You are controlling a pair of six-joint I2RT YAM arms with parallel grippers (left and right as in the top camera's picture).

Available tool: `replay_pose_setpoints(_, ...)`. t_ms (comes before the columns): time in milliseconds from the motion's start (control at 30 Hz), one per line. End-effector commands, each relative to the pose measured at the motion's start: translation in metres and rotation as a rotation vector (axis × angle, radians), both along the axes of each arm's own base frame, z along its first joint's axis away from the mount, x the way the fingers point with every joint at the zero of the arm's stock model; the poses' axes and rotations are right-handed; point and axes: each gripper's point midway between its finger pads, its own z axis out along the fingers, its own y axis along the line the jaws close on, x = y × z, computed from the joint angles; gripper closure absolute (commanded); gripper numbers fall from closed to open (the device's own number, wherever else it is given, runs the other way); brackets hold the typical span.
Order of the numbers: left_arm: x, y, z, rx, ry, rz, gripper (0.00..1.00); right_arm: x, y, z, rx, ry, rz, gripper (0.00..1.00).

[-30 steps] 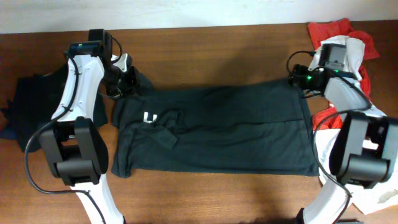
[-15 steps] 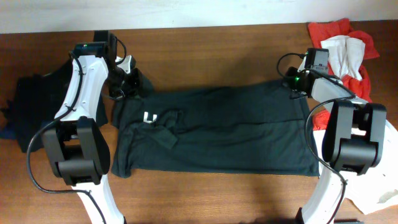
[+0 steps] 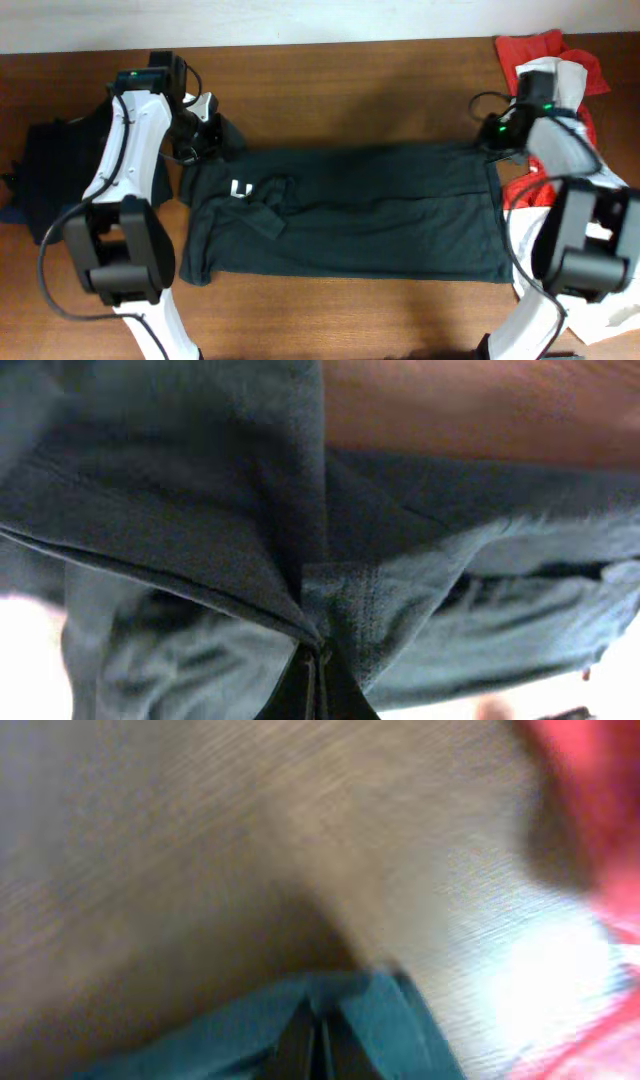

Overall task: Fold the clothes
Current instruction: 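Fold the top half down toward the bottom edge with both grippers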

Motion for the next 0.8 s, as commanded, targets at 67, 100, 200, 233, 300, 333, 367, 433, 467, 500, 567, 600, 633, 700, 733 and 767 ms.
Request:
replay_pose_setpoints(67,-0.041,0.006,0.058,0.037,-0.036,-0.035,1.00,-0.038,0.001,0.076,-0.045,0.025,0.058,0.96)
replay_pose_setpoints(100,-0.049,0.008,0.061,0.047,-0.018,-0.036,1.00,-0.052,0.002,0.076,-0.045,0.072,0.063,0.96)
replay_pose_setpoints(200,-0.076,0.012,0.064,0.074,0.073,-0.039,0.99,-0.090,-0.004,0.070,-0.088,0.228,0.042,0.96)
replay_pose_setpoints(233,-0.087,0.019,0.063,0.110,0.121,-0.043,0.99,-0.104,-0.010,0.068,-0.121,0.293,0.035,0.96)
replay_pose_setpoints(300,-0.098,0.029,0.061,0.173,0.167,-0.050,0.99,-0.120,-0.014,0.067,-0.151,0.364,0.031,0.96)
replay_pose_setpoints(333,-0.099,0.031,0.061,0.182,0.168,-0.049,0.99,-0.126,-0.015,0.067,-0.158,0.387,0.031,0.96)
replay_pose_setpoints(367,-0.101,0.031,0.059,0.184,0.175,-0.050,1.00,-0.130,-0.015,0.068,-0.158,0.407,0.033,0.96)
replay_pose_setpoints(433,-0.106,0.031,0.054,0.183,0.200,-0.053,0.99,-0.139,-0.013,0.068,-0.149,0.441,0.037,0.96)
replay_pose_setpoints(467,-0.110,0.031,0.050,0.183,0.218,-0.055,0.99,-0.141,-0.012,0.067,-0.146,0.451,0.038,0.96)
replay_pose_setpoints(500,-0.112,0.031,0.047,0.186,0.232,-0.056,0.99,-0.143,-0.011,0.067,-0.143,0.459,0.040,0.96)
replay_pose_setpoints(567,-0.124,0.034,0.035,0.199,0.289,-0.063,1.00,-0.152,-0.007,0.062,-0.121,0.495,0.046,0.96)
replay_pose_setpoints(600,-0.128,0.034,0.031,0.199,0.307,-0.065,0.99,-0.156,-0.005,0.061,-0.114,0.508,0.048,0.96)
replay_pose_setpoints(633,-0.132,0.035,0.027,0.203,0.326,-0.068,0.99,-0.158,-0.004,0.059,-0.107,0.519,0.051,0.96)
replay_pose_setpoints(700,-0.142,0.039,0.019,0.224,0.372,-0.076,1.00,-0.167,0.002,0.052,-0.074,0.551,0.058,0.96)
replay_pose_setpoints(733,-0.145,0.039,0.016,0.224,0.385,-0.078,1.00,-0.173,0.004,0.048,-0.069,0.573,0.060,0.96)
replay_pose_setpoints(767,-0.148,0.039,0.014,0.223,0.396,-0.079,0.99,-0.178,0.005,0.045,-0.064,0.593,0.062,0.96)
